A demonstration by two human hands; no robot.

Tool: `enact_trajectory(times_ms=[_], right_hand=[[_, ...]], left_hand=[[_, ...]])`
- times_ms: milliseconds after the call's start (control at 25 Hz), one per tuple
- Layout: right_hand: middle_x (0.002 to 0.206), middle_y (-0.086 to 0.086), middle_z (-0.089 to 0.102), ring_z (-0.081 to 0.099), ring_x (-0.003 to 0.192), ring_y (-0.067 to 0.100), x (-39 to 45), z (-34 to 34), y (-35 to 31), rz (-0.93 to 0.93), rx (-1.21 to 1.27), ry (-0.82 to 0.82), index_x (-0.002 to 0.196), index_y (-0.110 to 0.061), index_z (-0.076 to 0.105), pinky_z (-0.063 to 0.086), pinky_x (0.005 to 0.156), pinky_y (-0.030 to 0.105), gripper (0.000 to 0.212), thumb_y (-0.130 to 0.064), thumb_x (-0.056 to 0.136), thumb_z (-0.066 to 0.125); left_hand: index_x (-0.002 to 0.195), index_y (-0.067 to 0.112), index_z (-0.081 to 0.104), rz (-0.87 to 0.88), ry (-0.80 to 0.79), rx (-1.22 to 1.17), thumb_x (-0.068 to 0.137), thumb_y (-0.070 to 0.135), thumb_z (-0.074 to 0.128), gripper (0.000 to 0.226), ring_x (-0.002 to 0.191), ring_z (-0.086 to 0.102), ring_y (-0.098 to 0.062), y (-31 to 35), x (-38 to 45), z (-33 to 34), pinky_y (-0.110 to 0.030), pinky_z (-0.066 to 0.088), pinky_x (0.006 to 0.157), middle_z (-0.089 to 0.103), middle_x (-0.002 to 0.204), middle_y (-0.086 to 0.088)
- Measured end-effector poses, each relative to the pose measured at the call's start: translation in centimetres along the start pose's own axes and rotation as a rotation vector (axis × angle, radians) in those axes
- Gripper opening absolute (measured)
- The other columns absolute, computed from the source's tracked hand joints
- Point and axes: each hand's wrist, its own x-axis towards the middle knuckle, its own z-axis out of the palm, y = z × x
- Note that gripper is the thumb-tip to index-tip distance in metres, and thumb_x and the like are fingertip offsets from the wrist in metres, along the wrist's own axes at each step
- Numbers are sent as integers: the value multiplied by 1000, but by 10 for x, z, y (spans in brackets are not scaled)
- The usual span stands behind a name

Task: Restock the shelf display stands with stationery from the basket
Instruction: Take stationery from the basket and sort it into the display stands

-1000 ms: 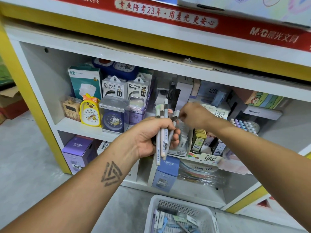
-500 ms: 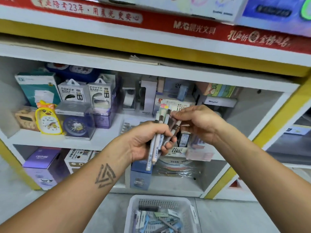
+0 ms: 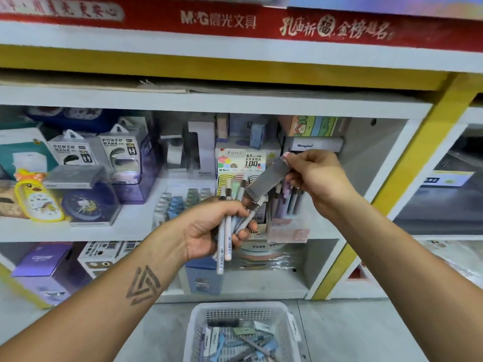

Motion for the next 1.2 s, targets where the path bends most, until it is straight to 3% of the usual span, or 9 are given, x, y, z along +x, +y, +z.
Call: enact_trajectory(times_ms=[160,240,400,560,640,720,840,1040,1200], right_hand=[[74,7,69,67,54,23,2,4,-6,-151,-87,-32,102,-9,63,53,53,32,12,-4,91,62],[70,4,72,66,50,18,1,8,-11,-201,-219,-74,91,-14,70,50,52,31,11,-5,88,64],[73,6,75,69,63,18,-2,9,-18,-235,-290,-240,78,-14,77,56,68,36,7,-20,80,81],[71,0,74,67,62,14,-5,18,-17,-211,-681,-459,87,-20,76,49,56,22,19,-29,74,86],[72,-6,72,67,63,8,-5,30,-11,-283,-934,-437,86,-22,75,46,50,14,15,-32,78,83],[75,-6,68,64,70,13,-7,38,-6,-404,-1047,-348,83,-20,73,46,55,21,18,-38,85,76],[75,1,62,57,72,20,-5,42,-1,-625,-1058,-233,80,-12,66,44,64,33,27,-35,94,66],[79,1,58,58,74,26,-1,46,10,-748,-1116,-234,82,-14,55,45,63,38,15,-8,96,58],[82,1,68,64,70,32,-4,47,23,-885,-1180,-181,104,-19,61,51,56,38,11,-17,94,64]], left_hand=[[104,8,57,64,119,-47,88,2,50,18,49,49,-17,8,-4,-16,-21,40,39,60,74,-17],[97,7,56,112,199,-44,88,1,48,13,46,48,-17,17,-9,-27,-19,39,38,60,71,-16],[97,7,56,152,307,-51,90,-1,46,14,45,46,-17,25,-17,-39,-18,38,40,59,69,-16],[98,5,57,164,294,-66,90,-1,48,13,46,48,-18,25,-22,-42,-19,40,41,60,71,-17],[93,4,57,162,272,-64,89,-1,49,11,46,48,-18,25,-23,-41,-19,40,41,61,70,-16],[90,4,58,155,255,-59,89,-1,50,9,45,49,-17,24,-22,-40,-19,40,41,61,68,-16],[91,4,57,155,243,-63,89,0,50,9,45,49,-17,25,-21,-41,-20,41,40,61,67,-15],[104,2,57,134,244,-66,88,-1,51,17,46,50,-18,21,-19,-47,-21,41,39,61,69,-16],[106,1,56,128,237,-72,87,-1,53,20,47,51,-19,18,-16,-49,-23,42,38,62,71,-17]])
